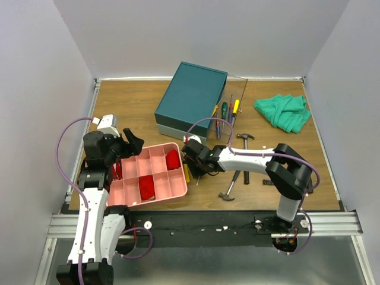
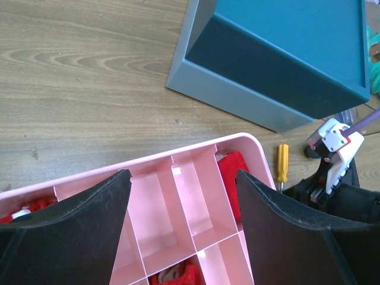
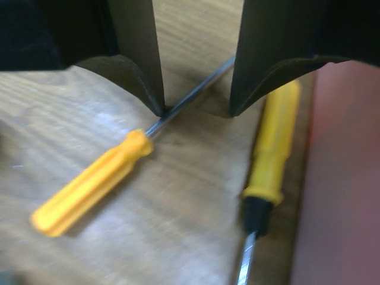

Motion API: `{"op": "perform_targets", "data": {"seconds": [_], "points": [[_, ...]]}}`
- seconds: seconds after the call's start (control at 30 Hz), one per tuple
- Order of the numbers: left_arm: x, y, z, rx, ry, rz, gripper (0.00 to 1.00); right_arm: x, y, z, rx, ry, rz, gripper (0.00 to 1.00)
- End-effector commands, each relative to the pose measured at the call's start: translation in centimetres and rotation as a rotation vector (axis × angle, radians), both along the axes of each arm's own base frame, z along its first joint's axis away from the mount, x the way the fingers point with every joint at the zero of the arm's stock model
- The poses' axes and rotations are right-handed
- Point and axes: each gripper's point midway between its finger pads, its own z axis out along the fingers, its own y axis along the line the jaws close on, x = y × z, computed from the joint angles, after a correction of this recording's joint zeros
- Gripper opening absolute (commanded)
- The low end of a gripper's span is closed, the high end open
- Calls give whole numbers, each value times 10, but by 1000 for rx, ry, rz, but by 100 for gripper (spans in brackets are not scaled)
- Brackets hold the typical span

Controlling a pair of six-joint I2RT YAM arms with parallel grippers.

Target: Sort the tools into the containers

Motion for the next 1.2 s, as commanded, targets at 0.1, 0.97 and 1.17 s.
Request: {"op": "perform_targets", "data": {"seconds": [0.1, 0.97, 1.17], "points": [[2, 4, 3, 8, -3, 15, 81, -64, -19, -24, 27, 253, 121, 53], [24, 12, 21, -40, -13, 57, 80, 21, -18, 25, 29, -21, -139, 61], [23, 14, 20, -33, 2, 64, 80, 21, -33, -14, -117, 17, -177, 57]]}}
